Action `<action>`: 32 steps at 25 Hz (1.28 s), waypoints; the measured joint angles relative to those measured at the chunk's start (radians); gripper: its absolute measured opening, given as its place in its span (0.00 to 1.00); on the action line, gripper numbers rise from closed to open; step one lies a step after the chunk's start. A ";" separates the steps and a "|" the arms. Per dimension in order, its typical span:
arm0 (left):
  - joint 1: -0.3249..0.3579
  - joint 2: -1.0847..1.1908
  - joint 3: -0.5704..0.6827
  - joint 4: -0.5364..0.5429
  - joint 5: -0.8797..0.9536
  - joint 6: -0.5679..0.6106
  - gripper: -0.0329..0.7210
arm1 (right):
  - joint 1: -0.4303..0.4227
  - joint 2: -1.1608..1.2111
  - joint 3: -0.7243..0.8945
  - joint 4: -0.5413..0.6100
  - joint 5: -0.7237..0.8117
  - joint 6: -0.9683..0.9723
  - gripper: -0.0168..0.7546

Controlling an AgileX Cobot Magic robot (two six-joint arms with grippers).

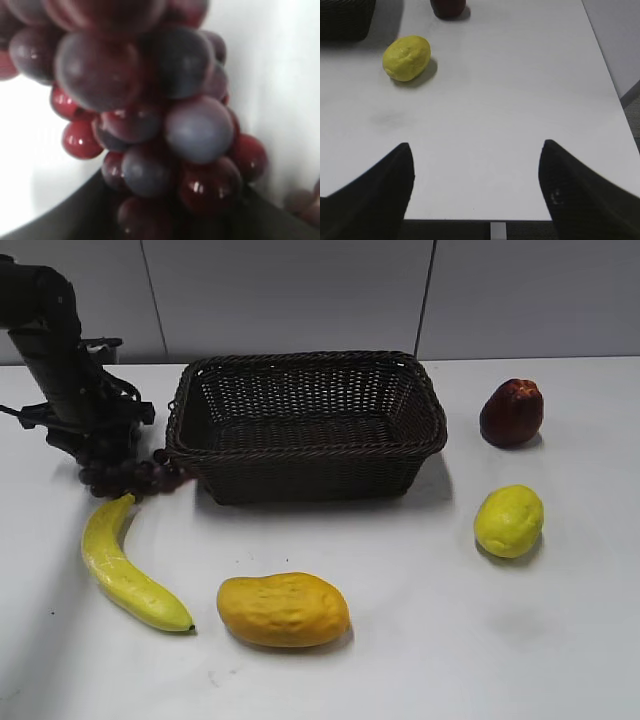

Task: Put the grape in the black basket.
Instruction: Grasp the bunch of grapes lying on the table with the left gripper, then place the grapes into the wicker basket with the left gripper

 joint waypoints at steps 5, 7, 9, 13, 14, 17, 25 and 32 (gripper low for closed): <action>0.002 -0.008 0.000 0.000 -0.008 -0.001 0.48 | 0.000 0.002 0.000 0.000 0.000 0.000 0.78; 0.002 -0.027 0.000 0.000 -0.020 -0.001 0.47 | 0.000 0.002 0.000 0.000 0.000 0.000 0.78; 0.002 -0.061 -0.010 -0.001 -0.042 -0.001 0.47 | 0.000 0.002 0.000 0.000 0.000 0.000 0.78; 0.002 -0.159 -0.019 -0.001 -0.106 -0.001 0.46 | 0.000 0.002 0.000 0.000 0.000 0.000 0.78; 0.002 -0.183 -0.019 -0.001 -0.121 -0.001 0.46 | 0.000 0.002 0.000 0.000 0.000 0.000 0.78; 0.002 -0.255 -0.019 -0.001 -0.157 -0.001 0.45 | 0.000 0.002 0.000 0.000 0.000 0.000 0.78; -0.065 -0.423 -0.019 0.005 -0.281 -0.001 0.45 | 0.000 0.002 0.000 0.000 0.000 0.000 0.78; -0.221 -0.482 -0.019 0.006 -0.514 -0.001 0.45 | 0.000 0.002 0.000 0.000 0.000 0.000 0.78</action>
